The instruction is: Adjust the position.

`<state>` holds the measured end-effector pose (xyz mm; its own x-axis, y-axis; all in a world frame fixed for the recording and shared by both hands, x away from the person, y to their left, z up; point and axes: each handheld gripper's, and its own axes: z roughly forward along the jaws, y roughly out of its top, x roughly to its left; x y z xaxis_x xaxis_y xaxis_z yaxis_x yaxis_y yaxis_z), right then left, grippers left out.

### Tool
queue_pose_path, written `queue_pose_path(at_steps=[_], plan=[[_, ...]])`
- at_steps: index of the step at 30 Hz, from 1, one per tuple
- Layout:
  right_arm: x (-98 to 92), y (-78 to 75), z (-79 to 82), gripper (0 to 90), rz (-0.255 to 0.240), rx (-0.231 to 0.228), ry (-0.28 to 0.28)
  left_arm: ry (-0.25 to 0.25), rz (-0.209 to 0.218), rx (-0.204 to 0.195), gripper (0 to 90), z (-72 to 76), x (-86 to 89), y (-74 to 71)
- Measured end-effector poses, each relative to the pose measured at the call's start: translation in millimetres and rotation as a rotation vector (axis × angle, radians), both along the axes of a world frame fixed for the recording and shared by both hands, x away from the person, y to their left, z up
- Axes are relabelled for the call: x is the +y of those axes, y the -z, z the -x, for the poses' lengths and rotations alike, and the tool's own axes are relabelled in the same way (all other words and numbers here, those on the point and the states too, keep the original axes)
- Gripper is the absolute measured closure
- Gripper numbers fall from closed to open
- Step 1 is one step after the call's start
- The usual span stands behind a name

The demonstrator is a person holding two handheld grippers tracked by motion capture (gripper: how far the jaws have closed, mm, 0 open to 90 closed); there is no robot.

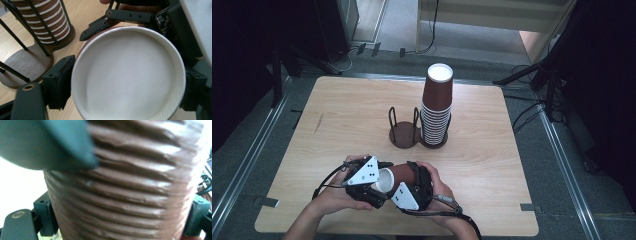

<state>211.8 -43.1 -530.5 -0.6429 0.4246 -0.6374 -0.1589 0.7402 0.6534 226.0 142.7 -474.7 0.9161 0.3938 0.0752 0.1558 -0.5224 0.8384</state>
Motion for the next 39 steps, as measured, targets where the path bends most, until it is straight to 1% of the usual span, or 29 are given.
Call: queue_pose_path(at_steps=[7, 11, 14, 15, 16, 19, 22, 26, 30, 32, 34, 35, 37, 39], plan=[[-0.1, 0.6, 0.2, 12.4, 0.003, 0.004, -0.01, 0.003, -0.006, -0.005, 19.0, 0.2, -0.2, 1.1], [-0.4, 0.9, 0.5, 11.9, 0.003, 0.005, -0.017, 0.007, -0.003, -0.003, 19.4, 0.5, 0.8, 0.9], [-0.5, 1.0, 1.0, 10.9, -0.009, -0.008, -0.014, 0.007, 0.005, -0.015, 20.3, 1.2, 1.8, -0.6], [-0.5, 0.1, 0.5, 10.4, -0.021, -0.005, -0.012, 0.009, 0.007, -0.012, 20.7, 0.7, 2.2, -1.4], [-0.5, 0.1, 0.5, 10.4, -0.021, -0.005, -0.012, 0.009, 0.007, -0.012, 20.9, 0.7, 2.2, -1.4], [-1.5, 0.0, 0.4, 9.4, -0.027, 0.0, -0.018, 0.009, 0.014, 0.009, 21.5, -0.3, 2.5, -1.5], [-2.6, 1.0, 1.2, 8.6, -0.028, -0.006, -0.021, 0.014, 0.016, 0.02, 22.1, -1.2, 2.5, -1.7], [-4.0, 1.5, 0.7, 7.5, -0.039, -0.002, -0.029, 0.022, 0.017, 0.022, 22.8, -2.1, 2.4, -1.3], [-4.4, 2.6, 1.6, 6.6, -0.035, 0.0, -0.024, 0.027, 0.013, 0.021, 23.1, -2.6, 1.9, -0.3], [-4.7, 2.5, 2.0, 2.7, -0.039, 0.0, -0.026, 0.015, 0.006, 0.012, 23.1, -3.1, 2.0, -0.1], [-5.5, 1.5, 2.6, 0.9, -0.045, 0.008, -0.038, 0.01, 0.013, 0.018, 23.1, -4.1, 3.8, -0.4], [-5.9, 0.5, 2.8, 0.0, -0.061, -0.001, -0.039, 0.005, 0.017, 0.017, 23.1, -4.2, 4.5, -0.6], [-6.3, 0.2, 2.7, 0.0, -0.065, 0.001, -0.039, 0.004, 0.025, 0.022, 23.1, -4.9, 6.1, -1.1], [-7.0, -0.2, 2.9, 0.0, -0.068, 0.001, -0.039, -0.002, 0.026, 0.017, 23.1, -5.2, 7.2, -1.6]])
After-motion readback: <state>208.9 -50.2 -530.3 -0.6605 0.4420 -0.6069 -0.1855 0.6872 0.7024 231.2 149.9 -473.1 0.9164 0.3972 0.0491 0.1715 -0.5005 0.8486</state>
